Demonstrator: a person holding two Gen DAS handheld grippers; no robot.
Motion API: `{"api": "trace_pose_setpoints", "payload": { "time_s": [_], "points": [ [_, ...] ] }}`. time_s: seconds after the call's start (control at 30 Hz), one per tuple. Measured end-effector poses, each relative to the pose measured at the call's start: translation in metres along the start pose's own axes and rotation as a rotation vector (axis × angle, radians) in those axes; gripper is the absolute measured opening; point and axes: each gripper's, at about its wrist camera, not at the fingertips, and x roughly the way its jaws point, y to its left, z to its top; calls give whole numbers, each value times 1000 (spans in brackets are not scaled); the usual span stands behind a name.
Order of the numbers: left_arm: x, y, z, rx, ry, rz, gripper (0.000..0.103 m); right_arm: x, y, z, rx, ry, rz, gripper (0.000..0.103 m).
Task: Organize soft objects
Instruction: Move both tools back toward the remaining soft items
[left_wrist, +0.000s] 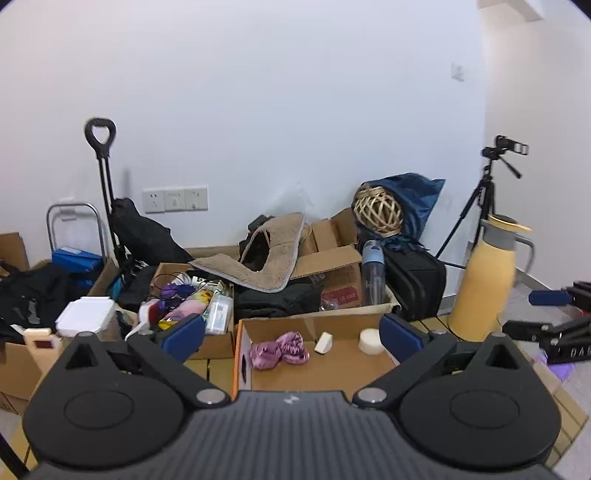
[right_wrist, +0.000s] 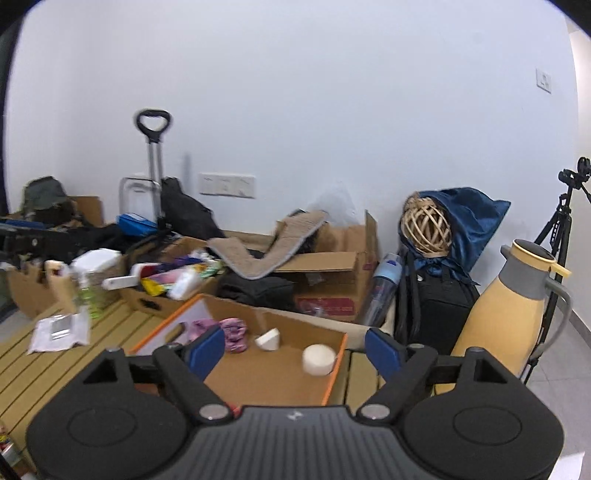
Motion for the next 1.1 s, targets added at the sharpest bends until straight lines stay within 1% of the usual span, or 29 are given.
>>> {"api": "trace_pose_setpoints", "payload": {
  "time_s": [0.17, 0.23, 0.37, 0.4, 0.5, 0.57, 0.63, 0.67, 0.73, 0.8, 0.83, 0.9, 0.93, 1.1],
  "points": [
    [-72, -2, -62, 58, -61, 15, 103, -56, 22, -45, 8, -30, 56, 85],
    [-103, -3, -87, 78, -97, 21, 103, -78, 32, -67, 14, -47, 72, 88],
    [-159, 0, -135, 61, -148, 19, 103, -121, 57, -116, 27, -72, 101, 90],
    [-171, 0, -148, 55, -166, 23, 103, -132, 64, -129, 22, -85, 110, 92],
    [-198, -4, -185, 40, -203, 33, 103, -160, 87, -168, 6, -128, 136, 96],
    [-213, -8, -212, 39, -226, 59, 103, -175, 100, -193, 8, -138, 128, 96],
    [-224, -15, -236, 32, -234, 86, 103, -189, 110, -213, 26, -159, 129, 97],
    [-226, -19, -244, 42, -230, 87, 103, -193, 114, -222, 43, -167, 136, 97],
    [-226, -24, -255, 51, -202, 73, 103, -198, 119, -240, 82, -160, 152, 97],
    [-221, -27, -261, 72, -166, 56, 103, -200, 125, -256, 102, -144, 143, 97],
    [-217, -29, -262, 78, -157, 63, 103, -199, 127, -263, 104, -136, 129, 97],
    [-209, -28, -263, 61, -137, 74, 103, -196, 129, -272, 114, -125, 110, 97],
    [-205, -28, -264, 51, -124, 67, 103, -195, 129, -276, 123, -119, 108, 97],
    [-182, -28, -273, 41, -74, 49, 103, -188, 125, -278, 126, -112, 96, 97]
  ]
}}
